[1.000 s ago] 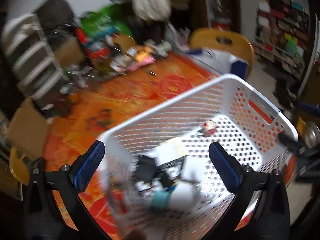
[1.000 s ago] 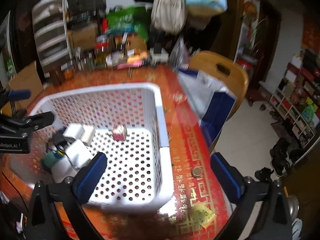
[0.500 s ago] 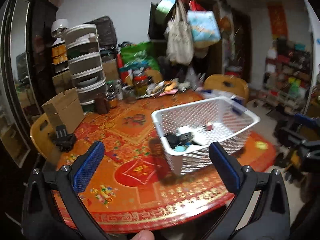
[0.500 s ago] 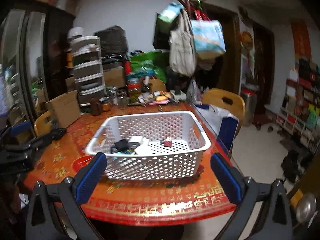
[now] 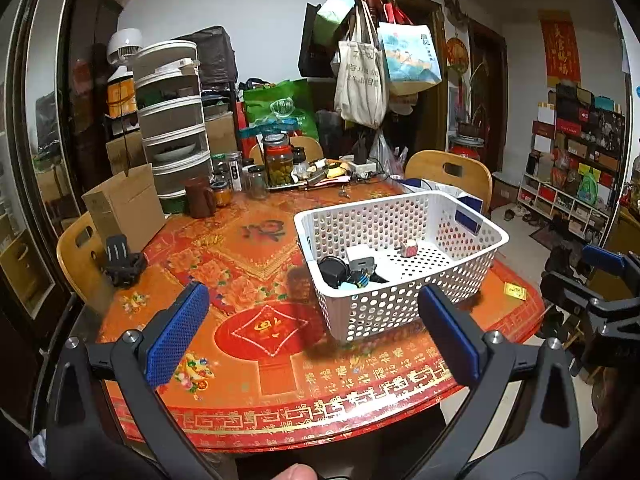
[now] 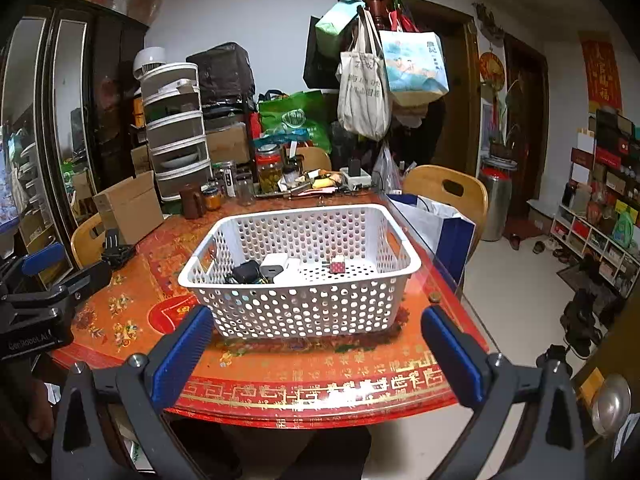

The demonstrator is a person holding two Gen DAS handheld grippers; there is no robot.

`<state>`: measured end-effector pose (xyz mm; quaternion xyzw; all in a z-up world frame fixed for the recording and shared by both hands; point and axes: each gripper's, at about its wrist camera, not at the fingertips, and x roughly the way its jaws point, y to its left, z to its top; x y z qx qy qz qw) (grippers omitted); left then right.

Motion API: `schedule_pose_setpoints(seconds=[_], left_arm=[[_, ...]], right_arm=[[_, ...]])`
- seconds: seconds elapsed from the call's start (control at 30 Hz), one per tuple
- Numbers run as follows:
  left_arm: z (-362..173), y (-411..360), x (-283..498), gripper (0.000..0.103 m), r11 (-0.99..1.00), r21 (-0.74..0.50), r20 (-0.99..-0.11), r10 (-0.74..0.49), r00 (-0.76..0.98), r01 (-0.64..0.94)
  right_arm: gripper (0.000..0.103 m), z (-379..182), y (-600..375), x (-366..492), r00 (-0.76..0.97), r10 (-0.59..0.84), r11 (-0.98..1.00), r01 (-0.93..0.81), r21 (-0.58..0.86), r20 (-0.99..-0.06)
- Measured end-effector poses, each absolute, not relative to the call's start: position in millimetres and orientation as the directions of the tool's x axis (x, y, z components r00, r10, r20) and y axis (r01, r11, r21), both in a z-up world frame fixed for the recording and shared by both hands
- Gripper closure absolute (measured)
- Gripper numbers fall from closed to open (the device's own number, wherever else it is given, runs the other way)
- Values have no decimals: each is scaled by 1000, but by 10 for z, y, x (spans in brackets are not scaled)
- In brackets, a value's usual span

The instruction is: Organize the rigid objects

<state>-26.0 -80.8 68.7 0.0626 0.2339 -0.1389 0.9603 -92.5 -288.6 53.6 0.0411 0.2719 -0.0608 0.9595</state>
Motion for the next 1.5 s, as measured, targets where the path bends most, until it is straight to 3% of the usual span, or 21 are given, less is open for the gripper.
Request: schedule_pose_setpoints(seconds=[1.5], left_arm=[[591, -933, -195, 0, 948, 56, -496, -246, 833, 313]], right_arm=[[0, 571, -2844, -939, 843, -94, 993, 119, 14, -530]])
